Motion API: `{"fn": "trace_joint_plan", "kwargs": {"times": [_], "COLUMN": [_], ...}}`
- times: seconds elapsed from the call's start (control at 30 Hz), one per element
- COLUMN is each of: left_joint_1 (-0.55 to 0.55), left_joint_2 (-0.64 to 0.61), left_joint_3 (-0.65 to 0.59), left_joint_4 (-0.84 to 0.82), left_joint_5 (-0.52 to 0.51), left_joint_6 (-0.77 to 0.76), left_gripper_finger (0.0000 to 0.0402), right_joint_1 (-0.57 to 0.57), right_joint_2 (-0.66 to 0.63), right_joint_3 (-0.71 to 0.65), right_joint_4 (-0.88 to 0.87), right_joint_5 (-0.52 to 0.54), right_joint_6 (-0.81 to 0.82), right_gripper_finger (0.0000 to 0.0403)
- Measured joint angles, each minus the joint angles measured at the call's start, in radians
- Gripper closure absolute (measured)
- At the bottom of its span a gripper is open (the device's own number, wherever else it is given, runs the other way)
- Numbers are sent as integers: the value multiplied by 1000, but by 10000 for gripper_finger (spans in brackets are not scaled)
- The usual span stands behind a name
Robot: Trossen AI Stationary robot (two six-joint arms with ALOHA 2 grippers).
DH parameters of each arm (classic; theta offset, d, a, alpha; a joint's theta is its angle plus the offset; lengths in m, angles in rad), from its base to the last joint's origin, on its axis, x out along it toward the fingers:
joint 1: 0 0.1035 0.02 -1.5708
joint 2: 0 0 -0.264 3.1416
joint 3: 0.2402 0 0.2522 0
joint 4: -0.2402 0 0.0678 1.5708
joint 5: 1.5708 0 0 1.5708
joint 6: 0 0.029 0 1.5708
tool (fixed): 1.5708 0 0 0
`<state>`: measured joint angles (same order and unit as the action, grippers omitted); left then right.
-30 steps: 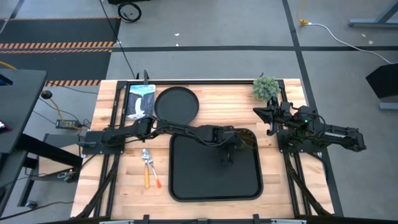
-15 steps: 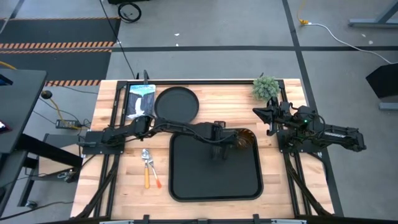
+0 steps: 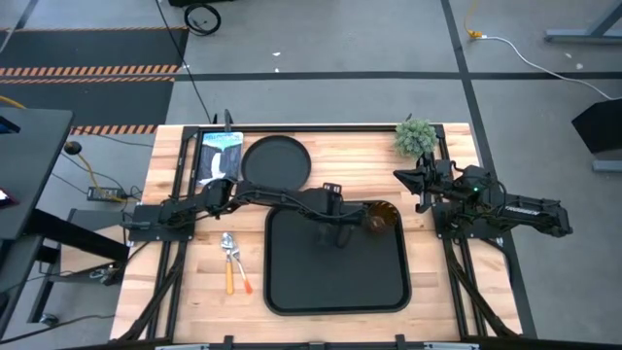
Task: Pick and place plate/cup/fork/spoon on tray
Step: Put the plate on the serving tray
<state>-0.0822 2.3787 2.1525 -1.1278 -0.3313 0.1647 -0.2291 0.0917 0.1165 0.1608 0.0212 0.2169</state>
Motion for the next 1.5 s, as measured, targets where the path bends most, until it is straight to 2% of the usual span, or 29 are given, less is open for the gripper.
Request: {"fn": "trace_joint_plan", "kwargs": {"times": [0.17, 0.33, 0.87, 1.07, 1.23, 1.4, 1.5], "left_joint_1": [-1, -3, 14, 16, 44, 80, 105], "left_joint_2": [-2, -52, -504, -633, -707, -761, -785], "left_joint_3": [-11, -179, -749, -927, -1034, -1115, -1150], "left_joint_4": [-20, 73, 514, 668, 737, 733, 728], "left_joint_5": [0, 3, 2, -10, -59, -182, -197], "left_joint_6": [0, 1, -180, -243, -305, -396, -440], "left_gripper_finger": [390, 389, 388, 388, 388, 388, 388], "right_joint_1": [0, 0, 0, 0, 0, 0, 0], "right_joint_2": [0, 0, 0, 0, 0, 0, 0], "right_joint_3": [0, 0, 0, 0, 0, 0, 0], "right_joint_4": [1, 3, 27, 27, 28, 33, 39], "right_joint_5": [2, 7, 16, 16, 19, 20, 20], "right_joint_6": [1, 1, 0, -5, -7, -7, -8], "right_gripper_finger": [385, 385, 385, 385, 385, 385, 385]}}
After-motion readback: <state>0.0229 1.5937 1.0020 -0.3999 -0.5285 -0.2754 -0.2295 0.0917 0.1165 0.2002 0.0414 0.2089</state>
